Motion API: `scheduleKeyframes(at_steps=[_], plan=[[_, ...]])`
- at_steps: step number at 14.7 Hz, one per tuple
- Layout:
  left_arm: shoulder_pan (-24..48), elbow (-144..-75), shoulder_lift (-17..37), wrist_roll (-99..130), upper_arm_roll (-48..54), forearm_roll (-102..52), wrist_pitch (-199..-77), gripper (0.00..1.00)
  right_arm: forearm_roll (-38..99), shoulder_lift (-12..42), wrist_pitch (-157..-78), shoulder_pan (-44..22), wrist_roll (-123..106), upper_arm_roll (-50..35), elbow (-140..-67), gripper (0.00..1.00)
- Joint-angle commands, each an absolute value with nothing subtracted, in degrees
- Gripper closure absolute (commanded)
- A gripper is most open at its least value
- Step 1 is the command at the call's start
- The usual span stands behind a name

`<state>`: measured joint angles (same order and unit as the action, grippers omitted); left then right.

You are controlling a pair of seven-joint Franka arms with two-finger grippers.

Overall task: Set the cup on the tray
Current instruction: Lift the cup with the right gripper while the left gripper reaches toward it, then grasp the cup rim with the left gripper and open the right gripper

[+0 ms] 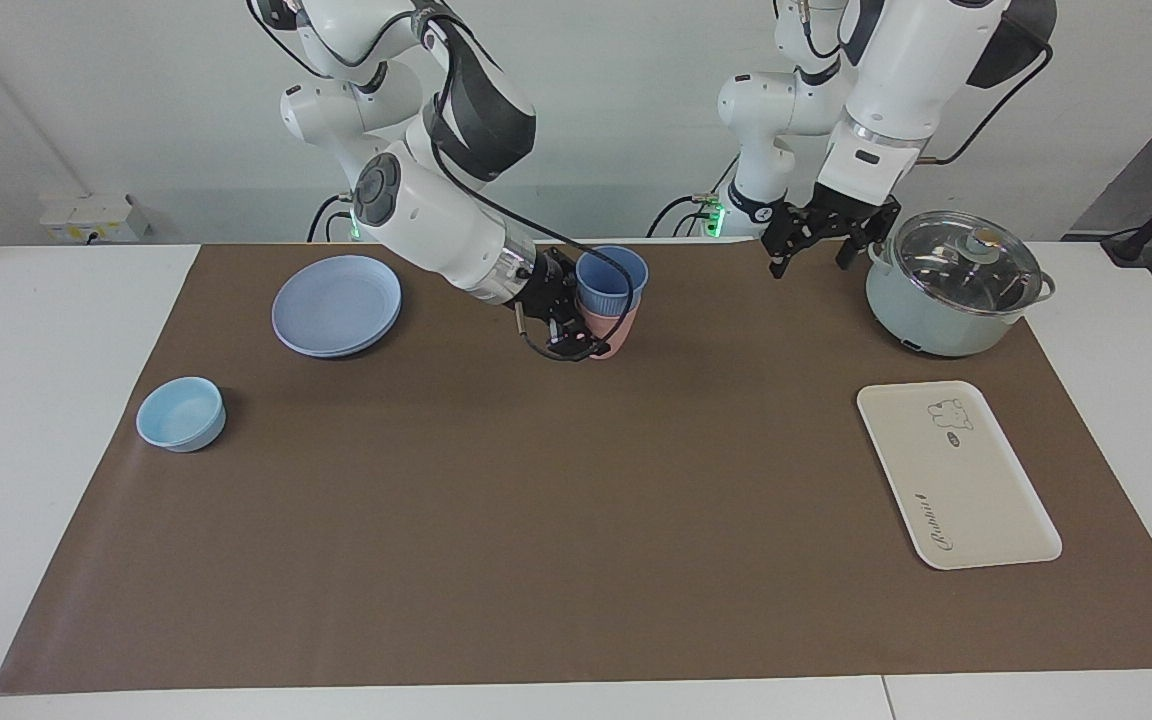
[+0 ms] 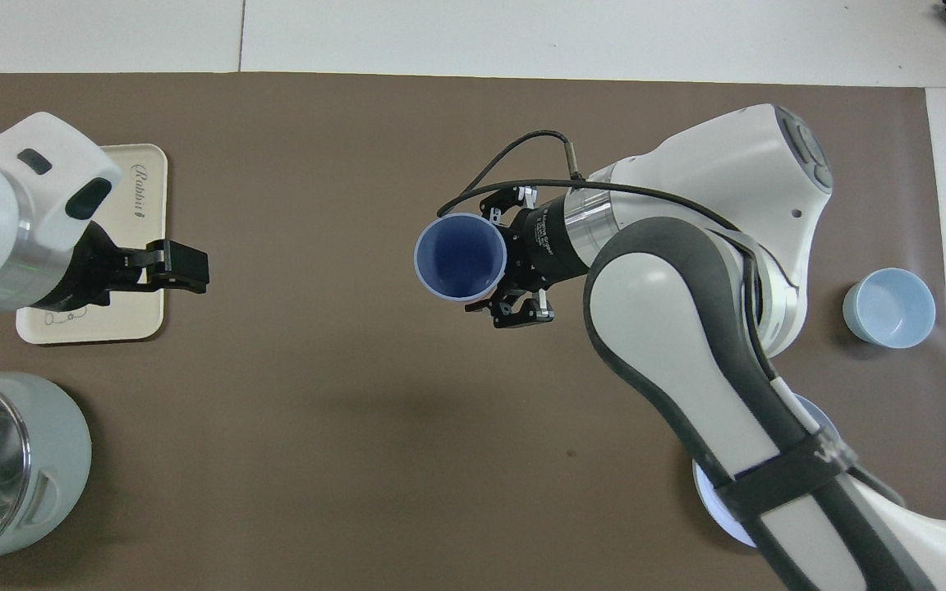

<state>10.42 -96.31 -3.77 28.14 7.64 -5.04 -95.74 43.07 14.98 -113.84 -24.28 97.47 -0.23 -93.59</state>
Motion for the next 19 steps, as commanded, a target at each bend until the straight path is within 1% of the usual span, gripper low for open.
scheduleKeyframes(at_steps=[1, 3, 4, 6, 7, 8, 9, 10, 11, 17, 18, 19], plan=[[13.1, -96.6, -4.7, 34.5, 6.8, -8.4, -98.0, 0.0, 43.3, 14.5, -116.9, -24.6, 99.3, -0.1, -94.3, 1.0], [13.4, -95.6, -4.6, 38.6, 6.9, -13.4, -98.8, 0.02, 41.1, 14.6, -120.4, -25.7, 101.1, -0.1, -94.7, 1.0], [13.8, -95.6, -4.5, 40.7, 7.1, -15.0, -100.5, 0.06, 40.8, 14.6, -121.2, -25.8, 102.0, -0.1, -94.7, 1.0], [16.2, -96.5, -4.5, 44.5, 7.6, -15.3, -107.0, 0.08, 40.7, 14.6, -121.0, -25.8, 103.4, -0.1, -94.7, 1.0], [17.2, -97.2, -4.4, 46.3, 7.6, -15.3, -110.0, 0.14, 40.7, 14.6, -121.0, -25.8, 103.4, -0.1, -94.8, 1.0], [17.7, -98.7, -4.6, 47.0, 7.6, -15.3, -113.3, 0.22, 40.7, 14.6, -121.0, -25.8, 103.4, -0.1, -94.7, 1.0], [18.7, -100.4, -5.1, 46.9, 7.6, -15.3, -115.9, 0.29, 40.7, 14.6, -121.0, -25.8, 103.4, -0.1, -94.7, 1.0], [19.8, -101.9, -5.4, 46.9, 7.5, -15.2, -117.8, 0.38, 40.6, 14.6, -121.0, -25.8, 103.4, -0.1, -94.7, 1.0], [20.3, -102.8, -5.7, 46.8, 7.6, -15.1, -119.0, 0.44, 40.6, 14.6, -121.0, -25.8, 103.4, -0.1, -94.8, 1.0], [22.3, -104.5, -5.7, 47.0, 7.6, -14.7, -123.7, 0.47, 40.5, 14.6, -120.9, -25.8, 103.4, -0.1, -94.7, 1.0], [22.8, -104.6, -5.7, 47.0, 7.6, -14.7, -124.4, 0.49, 40.5, 14.6, -120.8, -25.8, 103.4, -0.1, -94.7, 1.0], [22.9, -104.8, -5.7, 46.9, 7.6, -14.7, -124.7, 0.54, 40.5, 14.6, -120.8, -25.8, 103.4, -0.1, -94.7, 1.0]])
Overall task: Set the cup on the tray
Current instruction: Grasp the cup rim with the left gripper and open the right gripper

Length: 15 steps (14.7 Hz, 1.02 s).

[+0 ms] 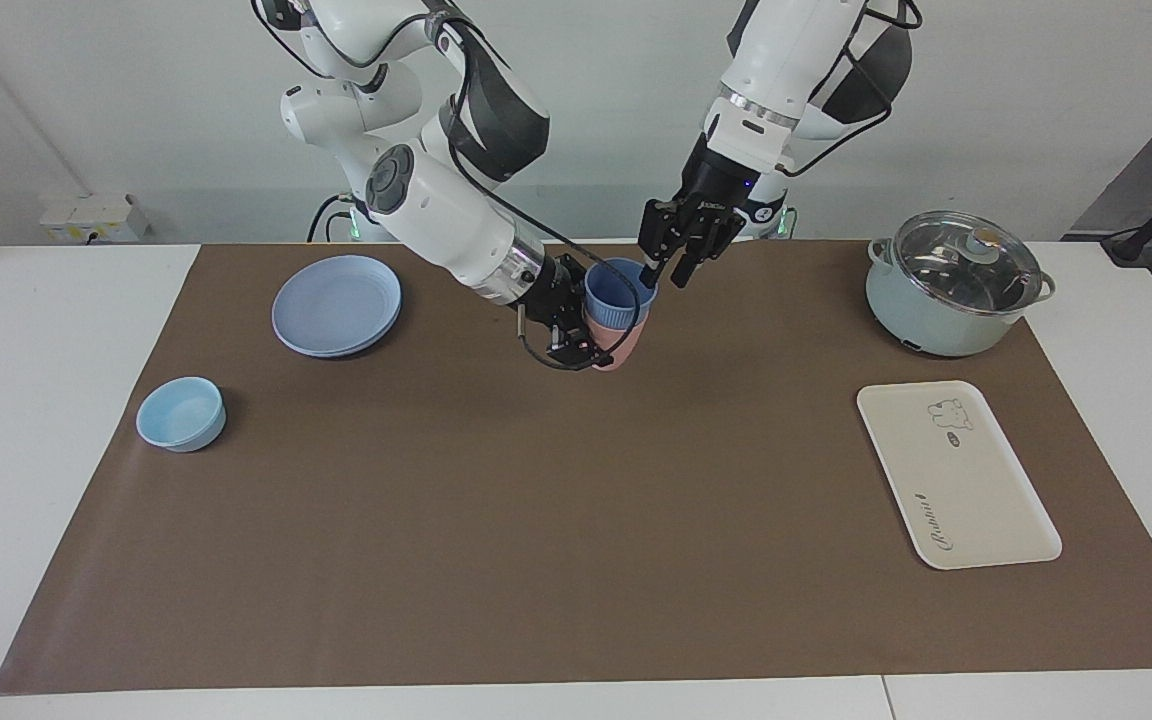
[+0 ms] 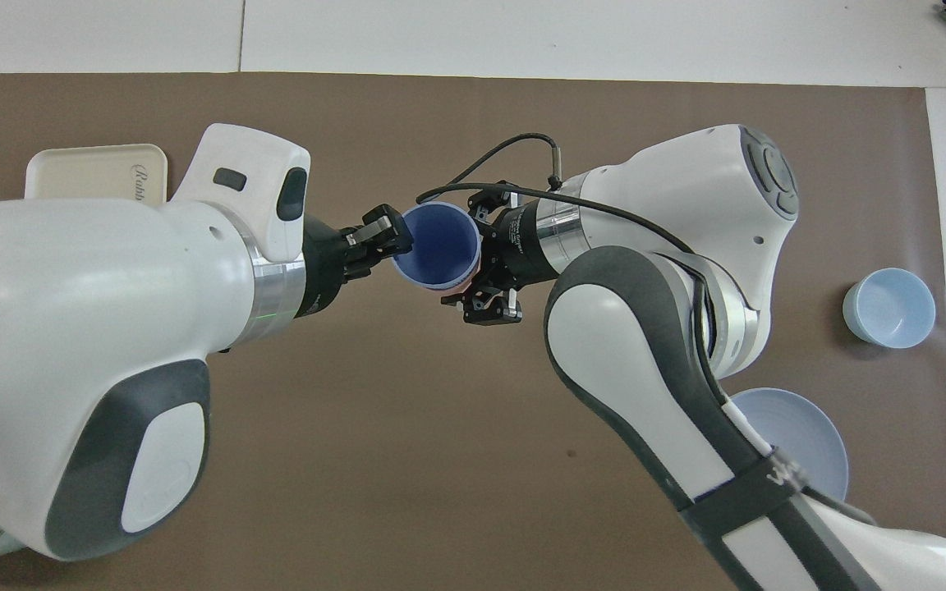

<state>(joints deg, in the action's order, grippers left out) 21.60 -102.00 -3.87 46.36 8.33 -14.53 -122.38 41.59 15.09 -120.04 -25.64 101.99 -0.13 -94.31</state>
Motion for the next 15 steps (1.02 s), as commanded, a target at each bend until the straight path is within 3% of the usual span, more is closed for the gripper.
scheduleKeyframes(at_steps=[1, 3, 4, 5, 7, 15], plan=[[23.4, -105.2, -5.5, 46.9, 7.6, -14.6, -125.5, 0.57, 40.5, 14.6, -120.8, -25.8, 103.4, -0.1, -94.7, 1.0], [24.5, -107.4, -5.7, 46.7, 7.6, -14.5, -128.4, 0.58, 40.0, 14.6, -120.8, -25.8, 103.4, -0.1, -94.7, 1.0], [24.5, -107.5, -5.7, 46.4, 7.6, -14.5, -128.5, 0.65, 39.6, 14.6, -120.8, -25.8, 103.4, -0.1, -94.6, 1.0], [24.5, -107.4, -5.7, 46.4, 7.5, -14.4, -128.4, 0.72, 39.6, 14.6, -120.8, -25.8, 103.3, -0.1, -94.7, 1.0], [24.6, -107.1, -5.7, 46.3, 7.6, -13.4, -127.9, 1.0, 39.6, 14.6, -120.8, -25.8, 103.4, -0.1, -94.6, 1.0], [24.5, -102.7, -5.1, 47.0, 7.6, -12.8, -122.6, 1.0, 39.6, 14.5, -120.7, -25.2, 103.3, 0.0, -94.4, 1.0]])
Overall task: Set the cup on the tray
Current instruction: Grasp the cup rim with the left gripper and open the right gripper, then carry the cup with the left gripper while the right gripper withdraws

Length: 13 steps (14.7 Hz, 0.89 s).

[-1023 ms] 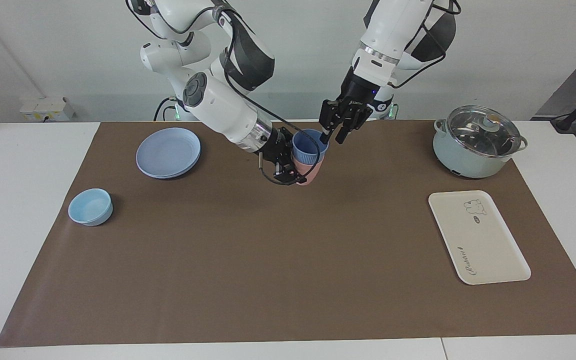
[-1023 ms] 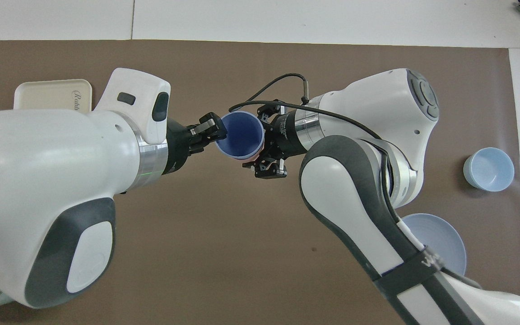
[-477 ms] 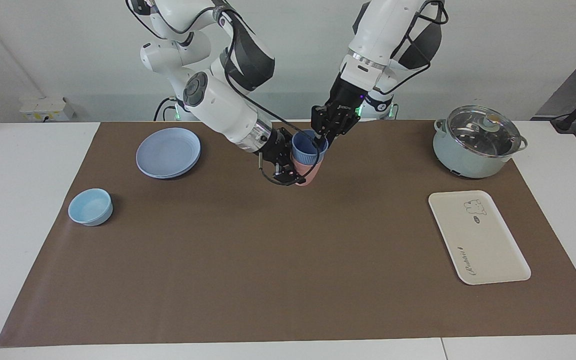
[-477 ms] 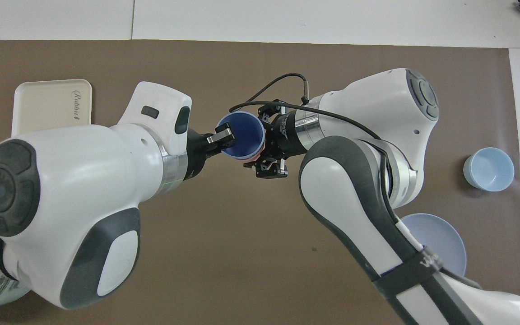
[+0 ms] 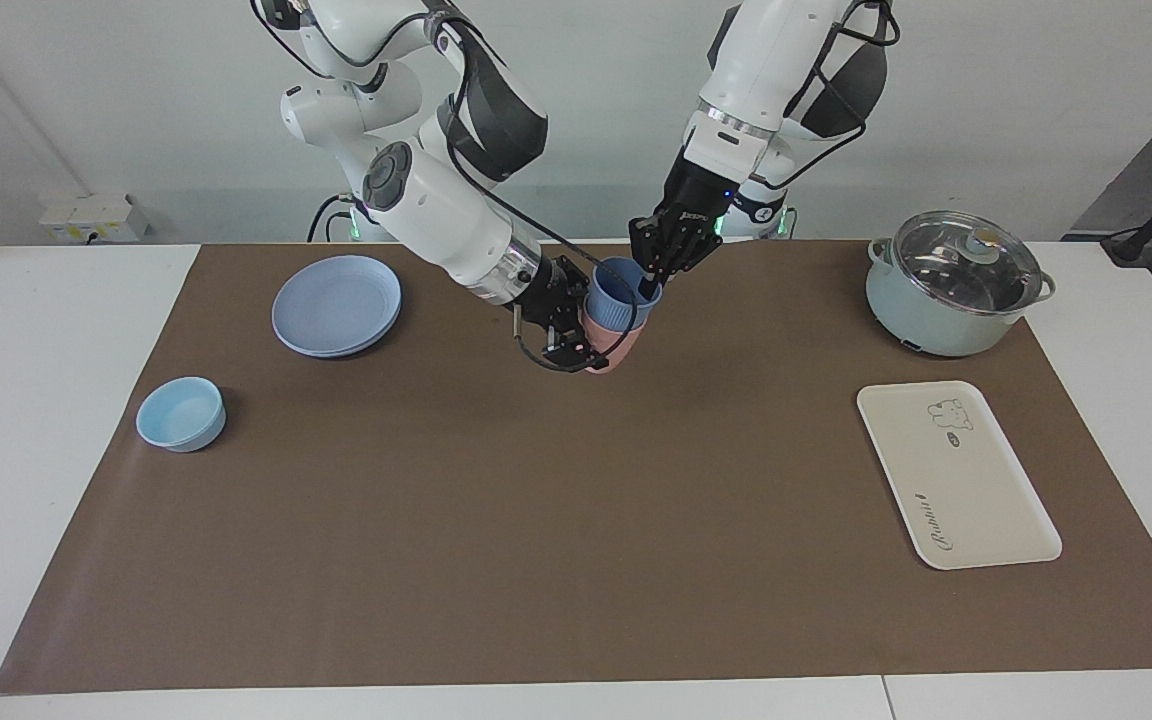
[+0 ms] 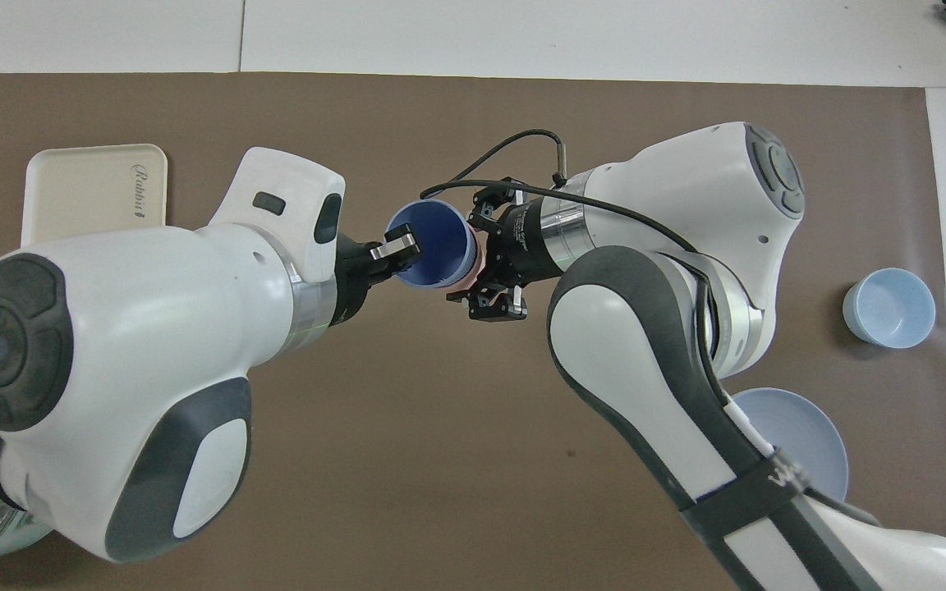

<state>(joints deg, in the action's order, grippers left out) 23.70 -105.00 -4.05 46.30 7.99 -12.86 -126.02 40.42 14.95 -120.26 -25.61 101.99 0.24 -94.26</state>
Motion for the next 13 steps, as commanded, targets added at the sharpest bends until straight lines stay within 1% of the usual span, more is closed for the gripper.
scheduleKeyframes(at_steps=[1, 7, 9, 12, 13], plan=[[24.4, -100.7, -4.9, 47.0, 7.6, -12.8, -120.2, 1.0, 39.5, 14.4, -120.6, -25.1, 103.3, 0.0, -94.4, 1.0], [23.2, -94.1, -5.7, 46.7, 6.3, -12.8, -111.4, 1.0, 39.6, 13.9, -120.7, -24.8, 103.2, 0.5, -94.5, 1.0], [21.0, -94.2, -6.1, 45.9, 6.0, -12.5, -109.8, 1.0, 39.6, 13.4, -120.7, -23.3, 102.6, 0.5, -94.8, 1.0], [16.4, -97.2, -7.4, 45.7, 5.9, -12.4, -109.5, 1.0, 40.2, 13.0, -120.9, -20.1, 101.4, 0.5, -95.4, 1.0], [14.6, -98.3, -8.0, 44.7, 5.9, -12.4, -109.8, 1.0, 40.5, 12.7, -121.4, -18.7, 99.7, 0.5, -96.8, 1.0]])
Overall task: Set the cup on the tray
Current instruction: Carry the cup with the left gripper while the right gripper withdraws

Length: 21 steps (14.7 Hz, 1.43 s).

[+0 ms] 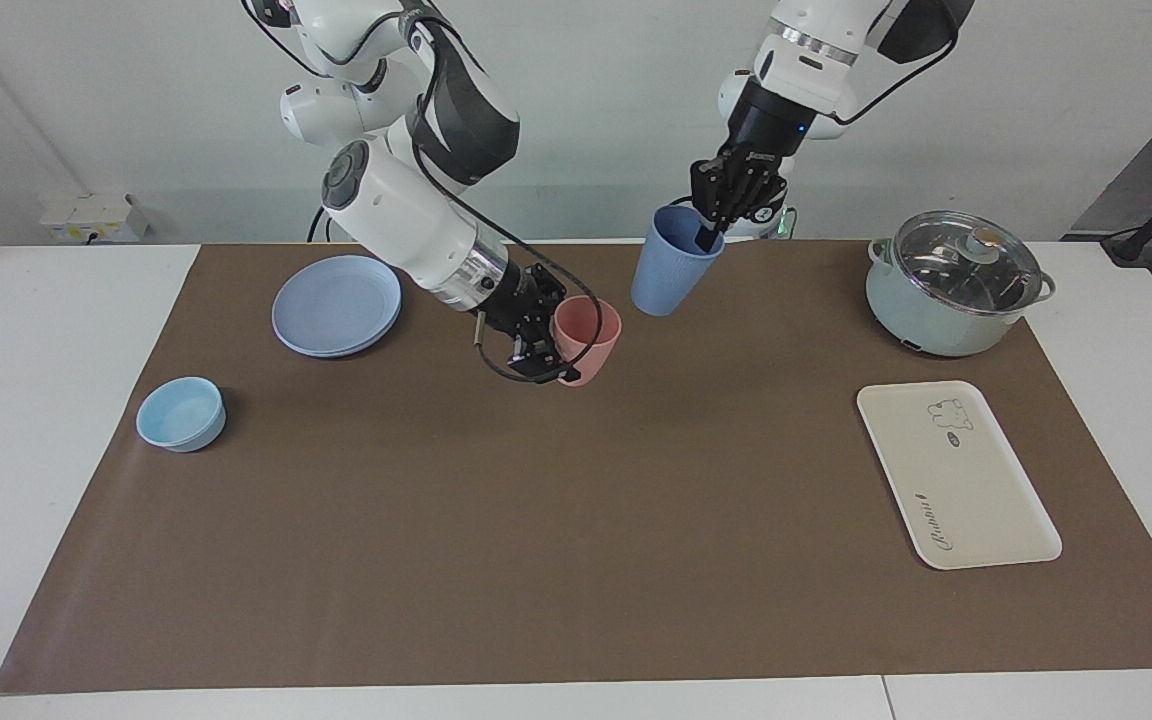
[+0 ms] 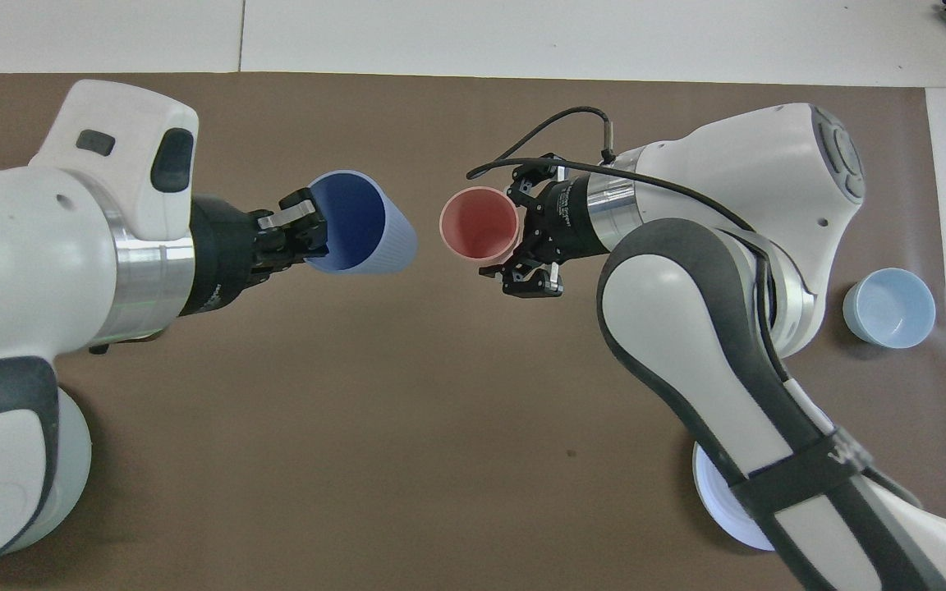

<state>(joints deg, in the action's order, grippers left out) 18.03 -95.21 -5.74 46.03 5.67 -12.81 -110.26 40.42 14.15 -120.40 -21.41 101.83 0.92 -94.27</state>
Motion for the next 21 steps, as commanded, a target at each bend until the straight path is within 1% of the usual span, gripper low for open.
scheduleKeyframes(at_steps=[1, 3, 6, 10, 11, 14, 16, 18, 21], plan=[[12.9, -99.9, -8.3, 41.7, 5.9, -12.3, -110.2, 1.0, 41.3, 12.3, -121.6, -17.2, 97.2, 0.4, -98.7, 1.0], [9.1, -102.7, -9.0, 34.0, 5.9, -12.3, -110.7, 1.0, 46.1, 12.3, -121.1, -13.1, 93.8, 0.4, -100.5, 1.0], [4.2, -106.8, -9.3, 24.5, 5.9, -12.2, -114.7, 1.0, 48.9, 13.4, -120.3, -8.5, 87.6, 0.4, -102.8, 1.0], [-3.3, -108.6, -4.7, 12.1, 5.9, -8.4, -121.2, 1.0, 51.7, 14.9, -120.3, -3.1, 74.4, 0.4, -107.7, 1.0], [-5.4, -108.5, -2.2, 8.1, 5.9, -8.3, -123.0, 1.0, 51.7, 15.5, -120.3, -2.4, 72.0, 0.4, -108.7, 1.0], [-10.6, -108.6, 3.4, -3.0, 5.9, -8.3, -129.4, 1.0, 51.7, 18.1, -118.2, 2.7, 66.7, 0.5, -109.0, 1.0], [-15.4, -109.8, 6.9, -12.3, 5.9, -8.3, -134.6, 1.0, 51.7, 20.6, -116.6, 6.5, 61.2, 0.4, -109.0, 1.0], [-19.8, -112.9, 7.2, -18.3, 6.0, -8.4, -137.9, 1.0, 51.7, 22.4, -116.5, 8.6, 57.3, 0.5, -109.0, 1.0], [-20.7, -118.4, 6.8, -20.4, 6.0, -9.0, -140.0, 1.0, 51.7, 24.0, -116.5, 10.8, 54.6, 0.4, -108.7, 1.0]])
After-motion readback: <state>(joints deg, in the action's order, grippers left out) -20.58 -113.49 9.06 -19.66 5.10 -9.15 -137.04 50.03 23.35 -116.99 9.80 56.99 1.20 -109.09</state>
